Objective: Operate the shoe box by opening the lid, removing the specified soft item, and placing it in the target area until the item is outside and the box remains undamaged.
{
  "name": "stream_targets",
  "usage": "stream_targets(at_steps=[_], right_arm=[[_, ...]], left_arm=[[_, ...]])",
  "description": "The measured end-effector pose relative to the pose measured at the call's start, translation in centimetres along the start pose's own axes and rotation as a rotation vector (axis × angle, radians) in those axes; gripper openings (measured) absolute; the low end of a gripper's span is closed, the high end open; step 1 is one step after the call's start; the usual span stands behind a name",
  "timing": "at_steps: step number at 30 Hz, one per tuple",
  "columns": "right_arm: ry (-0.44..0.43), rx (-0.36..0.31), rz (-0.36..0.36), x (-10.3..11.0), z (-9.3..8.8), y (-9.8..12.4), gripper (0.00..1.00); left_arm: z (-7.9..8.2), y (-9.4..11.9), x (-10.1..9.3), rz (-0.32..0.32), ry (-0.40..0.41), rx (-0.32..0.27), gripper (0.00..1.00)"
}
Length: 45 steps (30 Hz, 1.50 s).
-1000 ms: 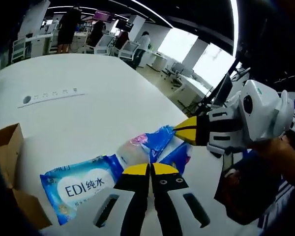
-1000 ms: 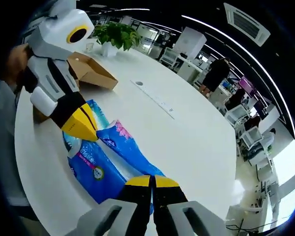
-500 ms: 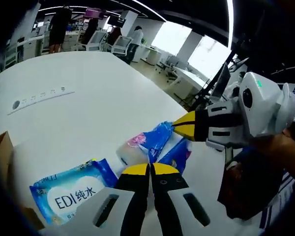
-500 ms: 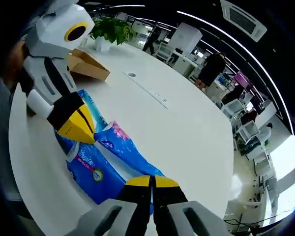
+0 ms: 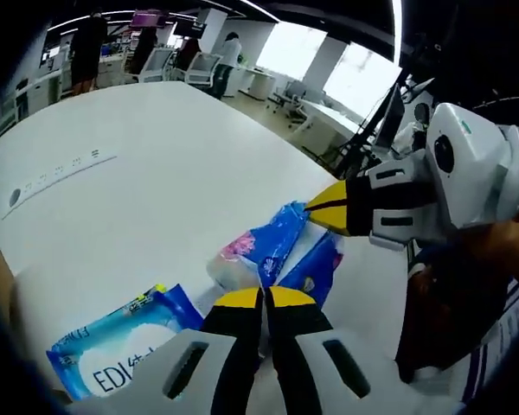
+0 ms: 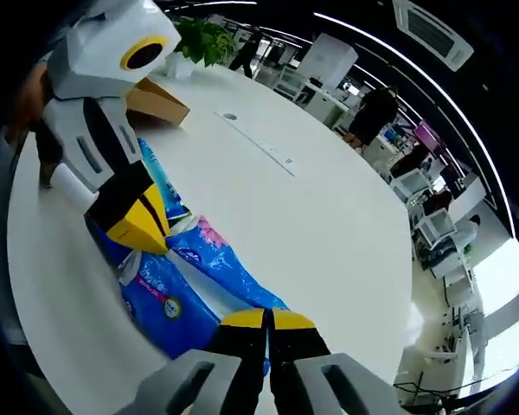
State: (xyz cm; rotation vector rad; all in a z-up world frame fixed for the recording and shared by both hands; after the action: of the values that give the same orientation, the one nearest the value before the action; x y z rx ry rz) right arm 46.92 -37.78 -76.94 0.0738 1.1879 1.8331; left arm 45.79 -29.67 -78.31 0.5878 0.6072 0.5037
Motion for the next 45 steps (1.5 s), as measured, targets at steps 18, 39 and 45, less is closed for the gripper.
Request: stream_targets(at_steps=[18,39,45], right_arm=[[-0.020,0.021,0.010,0.3,-0.9,-2.7,0.00],[-0.082,0.020,0.023,0.4,-0.8,-3.0,0.00],[-0.074,0.022,0.022,0.3,-0.8,-2.6,0.00]], left_arm=[[-1.3,-1.2,1.4,0.020,-0.040,0.047,0.00],[-1.1,-0.6,1.9,0.026,-0.083,0.048,0.08],[-0.6,0.2,1.9,0.020,-0.086,0.042,0.12]])
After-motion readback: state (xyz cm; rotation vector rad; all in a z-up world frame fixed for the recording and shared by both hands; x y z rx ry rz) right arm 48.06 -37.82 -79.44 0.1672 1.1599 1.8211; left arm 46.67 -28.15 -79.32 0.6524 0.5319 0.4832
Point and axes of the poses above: the point that each gripper's makers call its tool centre point, and the gripper's own axes: y roughly backward along the fingers, x roughly to its left, z roughly out of its top, the point moved 1 cm from there along y, roughly backward along the fingers, and after that the axes turned 1 degree about -y, right-handed, at the moved point
